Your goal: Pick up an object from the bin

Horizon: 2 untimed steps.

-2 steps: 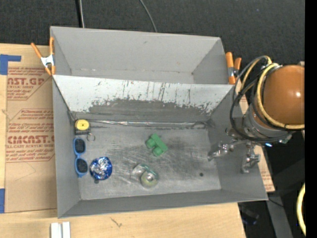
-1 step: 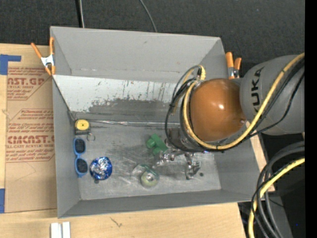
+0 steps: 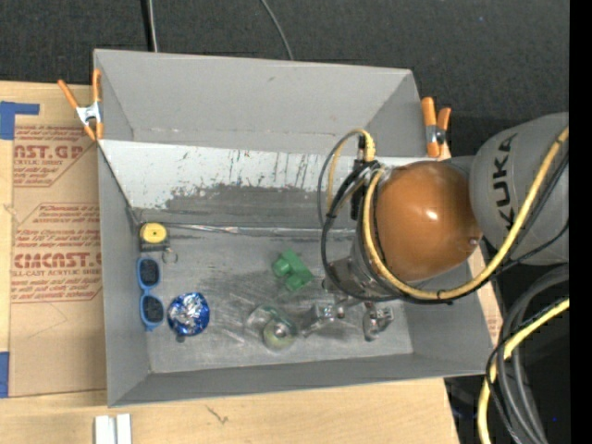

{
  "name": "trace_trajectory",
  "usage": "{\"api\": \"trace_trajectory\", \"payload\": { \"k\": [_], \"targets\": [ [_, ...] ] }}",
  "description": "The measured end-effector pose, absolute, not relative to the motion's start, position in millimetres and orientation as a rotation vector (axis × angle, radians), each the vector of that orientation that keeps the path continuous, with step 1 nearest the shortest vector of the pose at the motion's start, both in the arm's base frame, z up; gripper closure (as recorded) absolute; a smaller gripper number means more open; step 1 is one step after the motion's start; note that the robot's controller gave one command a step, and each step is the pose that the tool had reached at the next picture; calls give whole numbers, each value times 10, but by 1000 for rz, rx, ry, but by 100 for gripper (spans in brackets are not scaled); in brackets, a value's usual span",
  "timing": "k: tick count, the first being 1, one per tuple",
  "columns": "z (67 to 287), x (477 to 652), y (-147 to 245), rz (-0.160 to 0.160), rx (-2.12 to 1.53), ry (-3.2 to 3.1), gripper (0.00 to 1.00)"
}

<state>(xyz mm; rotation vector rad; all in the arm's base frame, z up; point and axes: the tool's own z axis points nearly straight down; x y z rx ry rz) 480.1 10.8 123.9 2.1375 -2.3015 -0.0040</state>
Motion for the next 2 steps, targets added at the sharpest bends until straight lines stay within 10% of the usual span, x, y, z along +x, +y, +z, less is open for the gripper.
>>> {"api": "trace_trajectory", "payload": {
  "k": [1, 2],
  "targets": [
    [2013, 5198, 144, 7, 2077, -2369, 0],
    [724, 4985, 839, -8, 2007, -2422, 0]
  ]
}}
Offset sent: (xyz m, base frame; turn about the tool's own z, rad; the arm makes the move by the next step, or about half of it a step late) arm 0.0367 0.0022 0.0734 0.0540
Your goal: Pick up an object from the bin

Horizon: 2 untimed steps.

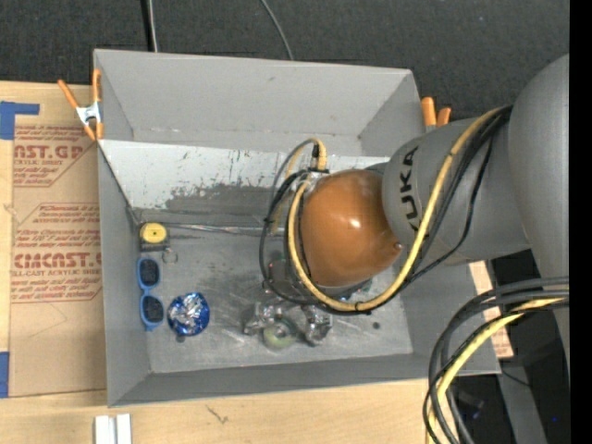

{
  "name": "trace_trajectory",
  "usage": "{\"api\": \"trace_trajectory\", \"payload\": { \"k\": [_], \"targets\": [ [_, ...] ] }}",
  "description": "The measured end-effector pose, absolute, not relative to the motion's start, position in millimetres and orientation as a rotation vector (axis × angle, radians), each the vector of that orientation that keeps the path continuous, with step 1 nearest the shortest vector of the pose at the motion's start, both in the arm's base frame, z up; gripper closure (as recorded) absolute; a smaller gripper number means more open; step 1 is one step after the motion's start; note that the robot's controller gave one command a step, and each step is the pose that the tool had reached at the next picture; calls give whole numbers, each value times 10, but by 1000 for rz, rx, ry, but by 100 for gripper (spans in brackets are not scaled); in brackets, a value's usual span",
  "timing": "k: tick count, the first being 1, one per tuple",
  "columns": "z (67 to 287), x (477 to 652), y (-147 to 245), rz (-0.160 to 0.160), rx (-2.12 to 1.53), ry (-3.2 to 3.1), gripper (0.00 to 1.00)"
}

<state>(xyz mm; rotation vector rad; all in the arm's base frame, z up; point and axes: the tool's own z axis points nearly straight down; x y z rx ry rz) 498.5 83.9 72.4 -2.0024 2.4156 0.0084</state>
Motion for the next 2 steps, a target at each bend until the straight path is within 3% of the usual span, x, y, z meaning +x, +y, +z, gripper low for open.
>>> {"api": "trace_trajectory", "payload": {
  "k": [1, 2],
  "targets": [
    [772, 5006, 820, 2, -1998, 2416, 100],
    [2203, 5126, 841, -4, -2071, 2353, 100]
  ]
}}
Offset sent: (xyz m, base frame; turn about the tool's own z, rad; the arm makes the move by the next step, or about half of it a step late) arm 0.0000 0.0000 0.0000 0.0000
